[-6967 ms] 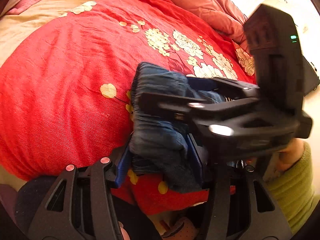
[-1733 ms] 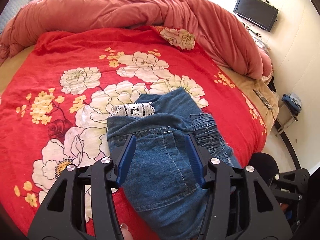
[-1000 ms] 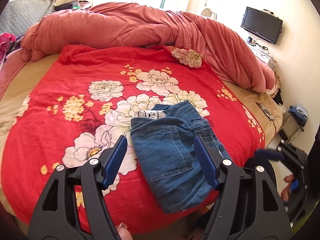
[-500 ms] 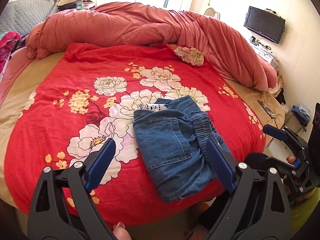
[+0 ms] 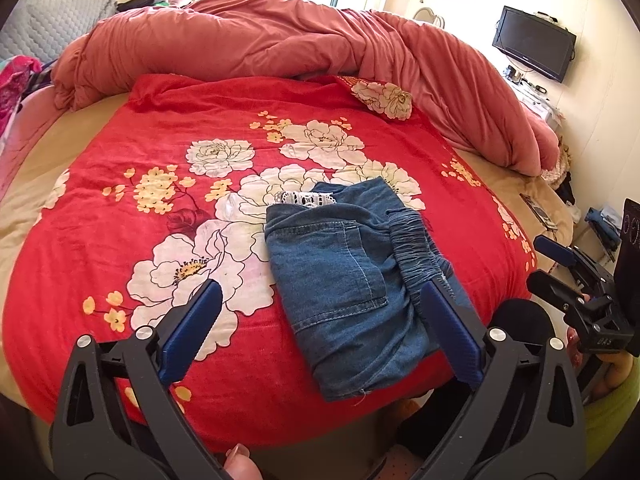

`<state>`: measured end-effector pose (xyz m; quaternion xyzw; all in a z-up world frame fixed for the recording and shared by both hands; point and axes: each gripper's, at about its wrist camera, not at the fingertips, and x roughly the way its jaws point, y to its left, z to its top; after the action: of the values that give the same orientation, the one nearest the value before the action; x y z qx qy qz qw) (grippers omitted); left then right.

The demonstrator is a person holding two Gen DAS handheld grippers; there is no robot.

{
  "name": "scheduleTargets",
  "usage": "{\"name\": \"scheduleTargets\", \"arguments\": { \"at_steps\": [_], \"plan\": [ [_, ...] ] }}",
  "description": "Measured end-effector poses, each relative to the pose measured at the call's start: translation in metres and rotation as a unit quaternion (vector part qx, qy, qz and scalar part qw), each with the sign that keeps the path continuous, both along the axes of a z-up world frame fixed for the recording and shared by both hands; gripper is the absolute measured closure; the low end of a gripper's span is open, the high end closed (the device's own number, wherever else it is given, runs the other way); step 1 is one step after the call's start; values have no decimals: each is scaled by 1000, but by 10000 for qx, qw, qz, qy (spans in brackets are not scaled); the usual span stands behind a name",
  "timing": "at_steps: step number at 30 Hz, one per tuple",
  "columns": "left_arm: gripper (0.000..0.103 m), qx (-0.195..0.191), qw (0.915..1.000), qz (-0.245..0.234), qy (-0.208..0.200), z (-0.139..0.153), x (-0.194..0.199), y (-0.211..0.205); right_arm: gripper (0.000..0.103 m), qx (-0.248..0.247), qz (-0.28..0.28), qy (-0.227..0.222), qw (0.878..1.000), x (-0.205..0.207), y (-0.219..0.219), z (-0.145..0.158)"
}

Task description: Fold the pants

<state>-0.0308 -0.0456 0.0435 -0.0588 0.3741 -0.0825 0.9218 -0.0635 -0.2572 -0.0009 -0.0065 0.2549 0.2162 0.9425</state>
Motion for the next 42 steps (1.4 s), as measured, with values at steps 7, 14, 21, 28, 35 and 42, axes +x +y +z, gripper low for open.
{"name": "scheduleTargets", "arguments": {
  "at_steps": [7,14,21,28,35,42],
  "plan": [
    [10,-9,9999,27,126,-11,6,0,5,38,-117,136,9998,10,-5,-8],
    [10,-47,9995,106,284,-24,16,3,5,52,-180,336,9993,25,-6,-18],
    [10,-366,9973,199,606,-45,30,9,5,149,-144,666,9976,53,-4,-26],
    [10,-549,9944,213,873,-63,41,9,5,262,20,1066,9940,86,3,-36],
    [10,-605,9936,239,929,-70,50,8,5,313,236,1413,9892,118,10,-46],
    [10,-543,9940,210,930,-73,57,3,5,385,506,1642,9844,142,23,-51]
  ]
}}
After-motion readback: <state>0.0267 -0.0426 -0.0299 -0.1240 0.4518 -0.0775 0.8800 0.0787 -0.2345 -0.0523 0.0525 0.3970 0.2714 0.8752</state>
